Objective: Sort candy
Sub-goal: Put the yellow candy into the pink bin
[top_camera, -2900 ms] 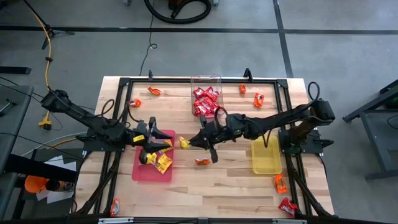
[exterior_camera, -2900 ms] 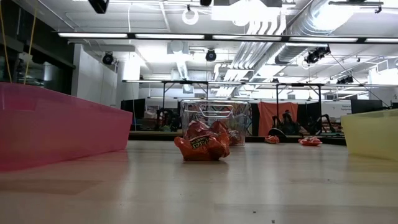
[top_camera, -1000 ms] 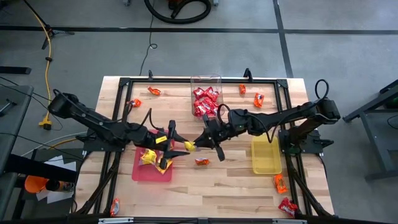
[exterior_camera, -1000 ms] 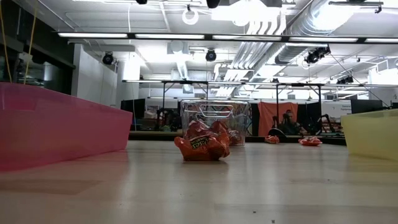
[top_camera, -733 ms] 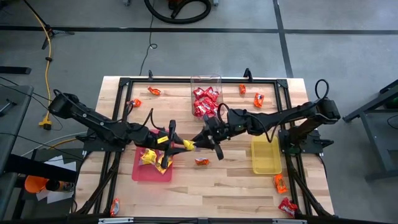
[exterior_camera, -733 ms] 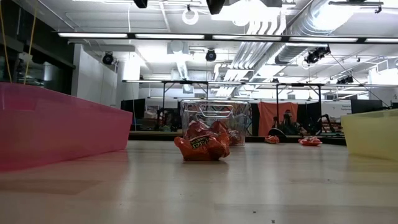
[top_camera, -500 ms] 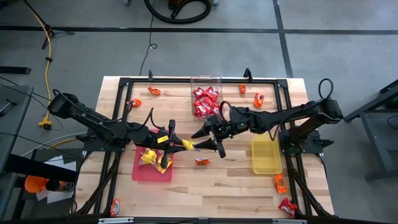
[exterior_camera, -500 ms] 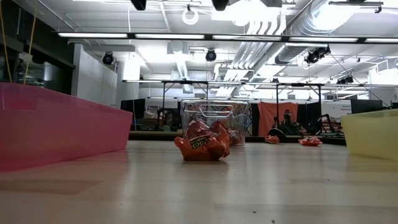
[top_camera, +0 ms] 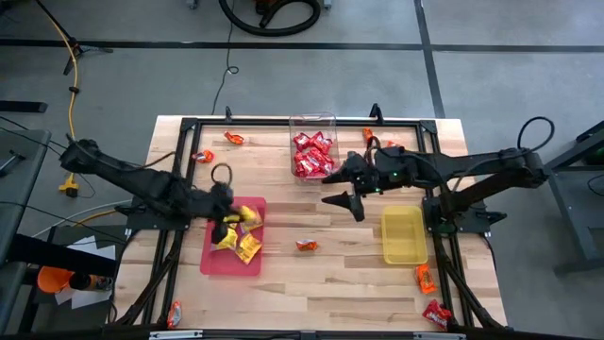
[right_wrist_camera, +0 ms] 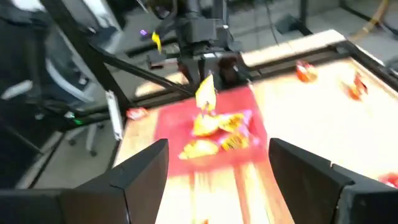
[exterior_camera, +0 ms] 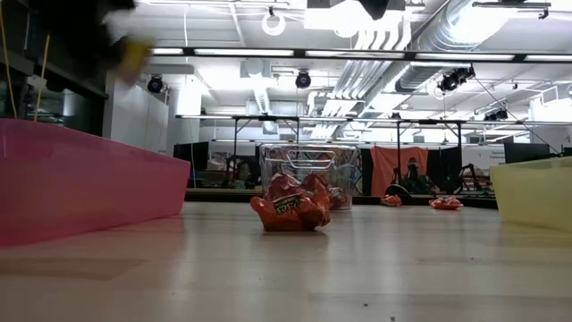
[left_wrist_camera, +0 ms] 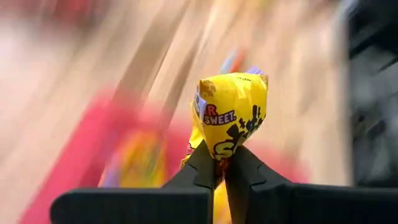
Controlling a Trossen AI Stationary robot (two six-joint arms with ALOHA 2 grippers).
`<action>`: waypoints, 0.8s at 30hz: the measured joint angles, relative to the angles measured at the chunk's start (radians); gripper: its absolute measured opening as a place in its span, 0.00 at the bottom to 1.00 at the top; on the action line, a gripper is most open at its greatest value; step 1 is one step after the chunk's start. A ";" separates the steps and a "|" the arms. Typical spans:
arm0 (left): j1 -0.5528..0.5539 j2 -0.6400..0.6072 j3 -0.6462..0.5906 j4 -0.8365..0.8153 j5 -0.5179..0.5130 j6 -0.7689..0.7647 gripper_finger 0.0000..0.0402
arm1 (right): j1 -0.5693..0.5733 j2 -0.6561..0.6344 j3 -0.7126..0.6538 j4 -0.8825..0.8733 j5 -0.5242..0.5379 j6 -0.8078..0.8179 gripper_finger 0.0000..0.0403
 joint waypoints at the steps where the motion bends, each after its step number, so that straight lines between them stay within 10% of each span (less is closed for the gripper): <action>1: -0.012 -0.003 -0.003 -0.085 0.001 -0.050 0.00 | 0.002 -0.001 0.000 -0.018 0.012 0.003 0.67; 9: -0.051 0.001 -0.080 -0.133 0.025 -0.288 0.11 | -0.003 0.007 0.000 -0.058 0.047 -0.001 0.67; 24: 0.013 0.004 0.007 -0.155 0.238 -0.206 0.57 | -0.006 -0.002 0.000 -0.058 0.028 0.031 0.67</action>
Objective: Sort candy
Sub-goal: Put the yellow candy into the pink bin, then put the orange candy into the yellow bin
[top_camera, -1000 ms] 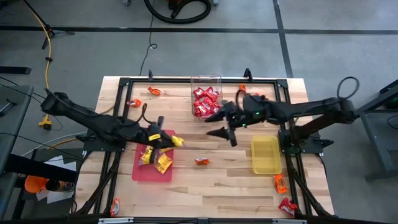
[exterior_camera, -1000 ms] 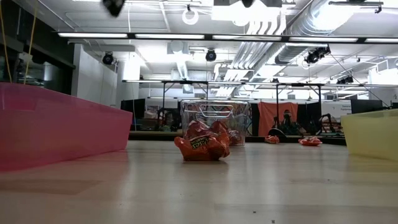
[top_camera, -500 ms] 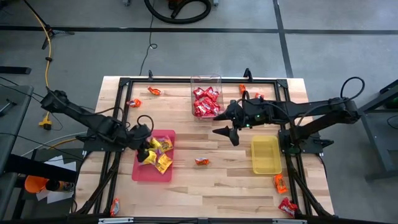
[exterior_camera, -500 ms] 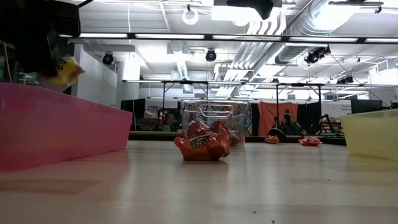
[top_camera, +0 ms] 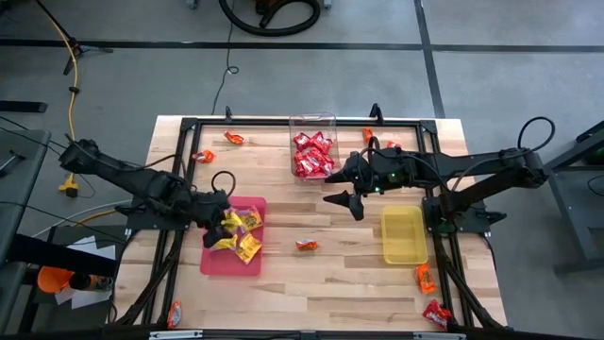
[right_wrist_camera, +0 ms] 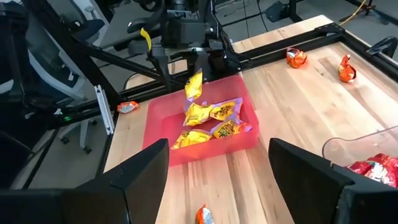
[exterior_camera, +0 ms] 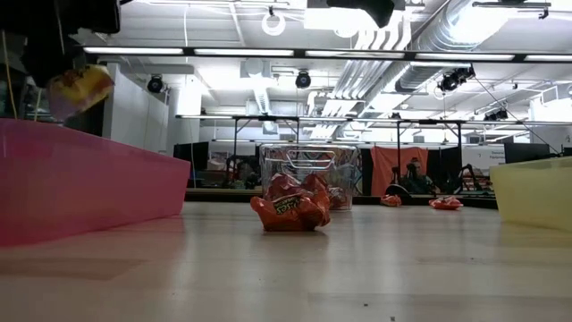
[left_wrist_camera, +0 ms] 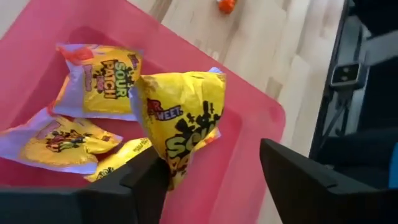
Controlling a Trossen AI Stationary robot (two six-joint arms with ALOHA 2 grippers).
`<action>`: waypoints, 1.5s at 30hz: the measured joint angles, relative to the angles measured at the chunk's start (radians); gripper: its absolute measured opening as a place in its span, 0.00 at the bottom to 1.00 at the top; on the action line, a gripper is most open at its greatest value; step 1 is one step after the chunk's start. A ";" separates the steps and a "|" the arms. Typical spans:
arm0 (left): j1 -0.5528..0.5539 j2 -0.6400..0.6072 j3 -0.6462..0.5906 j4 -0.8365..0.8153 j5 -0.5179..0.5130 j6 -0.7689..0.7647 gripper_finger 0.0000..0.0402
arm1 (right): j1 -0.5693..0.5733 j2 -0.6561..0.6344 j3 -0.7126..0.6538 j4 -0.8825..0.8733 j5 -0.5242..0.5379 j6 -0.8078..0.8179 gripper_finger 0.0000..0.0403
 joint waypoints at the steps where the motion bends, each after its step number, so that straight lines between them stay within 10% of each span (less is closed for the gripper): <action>1: 0.004 0.002 0.008 -0.012 0.005 0.025 0.58 | 0.000 0.000 0.000 0.000 0.000 0.006 0.67; 9: -0.022 0.146 0.087 -0.097 0.006 0.401 0.59 | 0.000 0.000 0.000 0.004 0.000 0.085 0.67; 14: -0.085 0.293 0.141 -0.262 -0.214 0.572 0.59 | 0.000 0.000 0.000 0.024 0.000 0.133 0.67; 22: -0.162 0.365 0.151 -0.308 -0.384 0.473 0.59 | 0.000 0.000 0.000 0.044 0.000 0.220 0.67; 31: -0.120 0.234 0.107 0.152 -0.368 0.490 0.59 | 0.024 0.128 0.000 -0.080 -0.067 0.307 0.67; 45: 0.030 0.082 0.070 0.365 -0.394 0.311 0.59 | 0.090 0.525 -0.001 -0.019 -0.157 -0.130 0.67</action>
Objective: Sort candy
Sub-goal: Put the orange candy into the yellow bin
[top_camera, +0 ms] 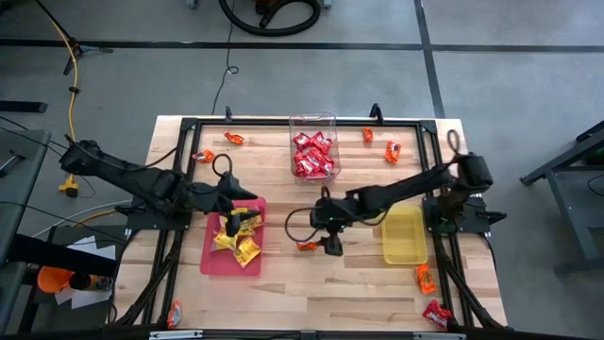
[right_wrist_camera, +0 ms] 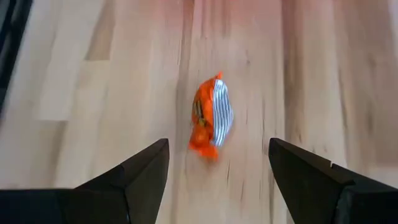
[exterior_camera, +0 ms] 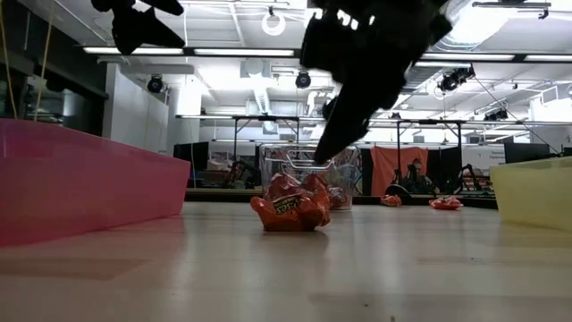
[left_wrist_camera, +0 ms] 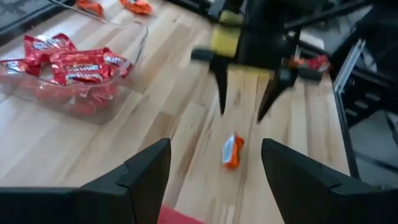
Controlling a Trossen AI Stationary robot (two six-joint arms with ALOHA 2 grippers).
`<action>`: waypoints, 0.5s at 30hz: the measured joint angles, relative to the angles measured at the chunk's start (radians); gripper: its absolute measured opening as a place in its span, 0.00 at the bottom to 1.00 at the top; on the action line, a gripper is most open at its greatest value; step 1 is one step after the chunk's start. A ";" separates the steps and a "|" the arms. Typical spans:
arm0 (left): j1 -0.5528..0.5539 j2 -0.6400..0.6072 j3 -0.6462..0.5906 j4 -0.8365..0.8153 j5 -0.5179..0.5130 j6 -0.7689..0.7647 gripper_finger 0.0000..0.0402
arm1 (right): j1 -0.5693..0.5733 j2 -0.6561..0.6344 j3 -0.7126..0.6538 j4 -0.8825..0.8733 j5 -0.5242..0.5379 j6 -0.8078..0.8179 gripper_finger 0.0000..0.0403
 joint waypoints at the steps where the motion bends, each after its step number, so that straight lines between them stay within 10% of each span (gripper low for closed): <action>1: 0.002 -0.005 0.000 0.003 -0.007 -0.006 0.59 | 0.002 0.020 0.000 0.022 -0.001 -0.015 0.67; 15: 0.004 0.007 0.000 0.018 -0.049 -0.071 0.59 | 0.041 0.157 0.000 0.126 0.035 -0.114 0.56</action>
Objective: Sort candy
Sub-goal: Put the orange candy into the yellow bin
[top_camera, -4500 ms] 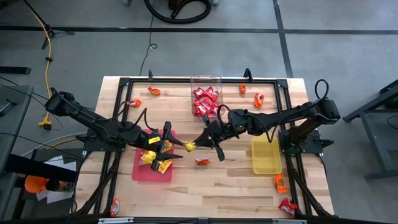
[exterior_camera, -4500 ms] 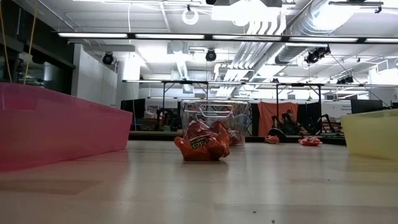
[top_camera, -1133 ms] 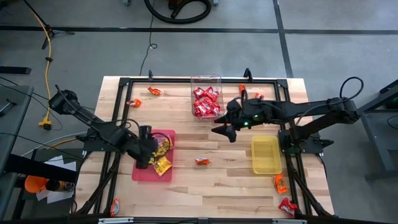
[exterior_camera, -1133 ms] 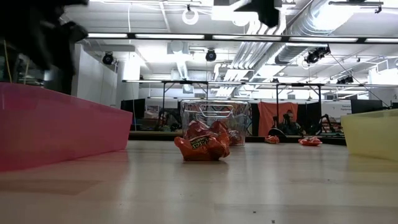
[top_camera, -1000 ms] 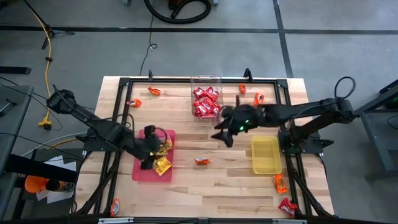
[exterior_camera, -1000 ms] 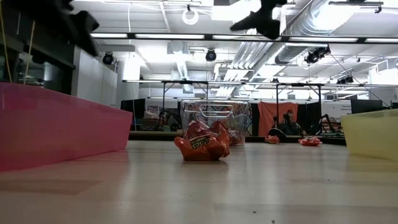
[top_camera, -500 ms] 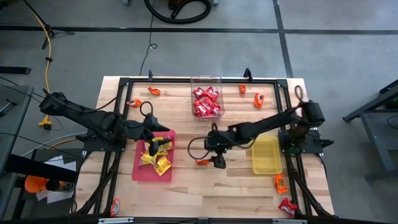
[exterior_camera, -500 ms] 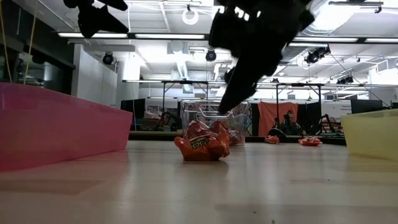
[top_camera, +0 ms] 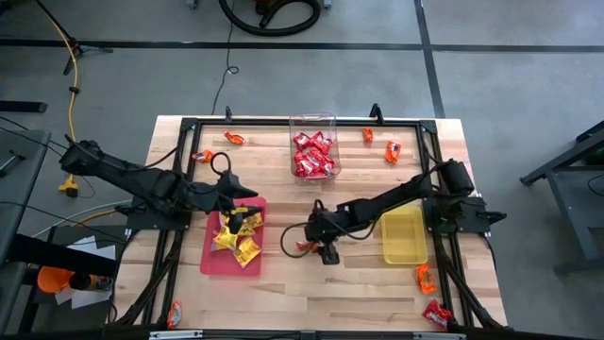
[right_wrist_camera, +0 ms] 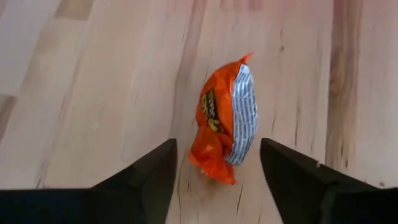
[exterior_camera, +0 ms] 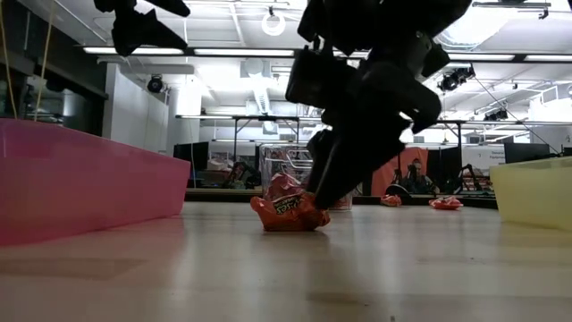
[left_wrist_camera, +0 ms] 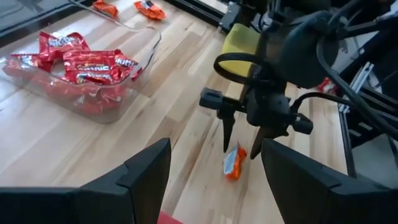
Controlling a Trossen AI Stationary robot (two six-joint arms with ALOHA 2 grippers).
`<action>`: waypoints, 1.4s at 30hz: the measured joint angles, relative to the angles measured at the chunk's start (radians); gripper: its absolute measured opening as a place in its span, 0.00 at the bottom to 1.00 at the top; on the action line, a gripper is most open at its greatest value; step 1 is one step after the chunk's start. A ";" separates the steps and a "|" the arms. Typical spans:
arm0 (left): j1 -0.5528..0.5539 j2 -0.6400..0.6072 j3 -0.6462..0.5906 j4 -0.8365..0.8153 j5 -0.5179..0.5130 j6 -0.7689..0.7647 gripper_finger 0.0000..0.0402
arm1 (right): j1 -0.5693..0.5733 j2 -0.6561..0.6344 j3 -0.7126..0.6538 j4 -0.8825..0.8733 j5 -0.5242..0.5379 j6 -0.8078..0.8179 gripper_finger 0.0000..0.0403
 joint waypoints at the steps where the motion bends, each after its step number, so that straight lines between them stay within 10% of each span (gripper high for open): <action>1: 0.000 0.000 0.000 -0.002 -0.004 -0.009 0.59 | 0.001 0.000 0.000 0.005 0.003 0.010 0.53; 11: 0.000 0.000 0.000 -0.003 -0.012 -0.013 0.59 | -0.001 -0.042 0.000 -0.038 -0.065 0.089 0.04; 34: 0.001 -0.003 0.000 0.219 -0.117 0.123 0.59 | -0.077 -0.740 0.000 -0.349 0.165 0.108 0.00; 42: 0.068 0.032 0.000 0.425 0.067 0.171 0.59 | -0.077 -0.792 0.000 -0.384 0.166 0.107 0.00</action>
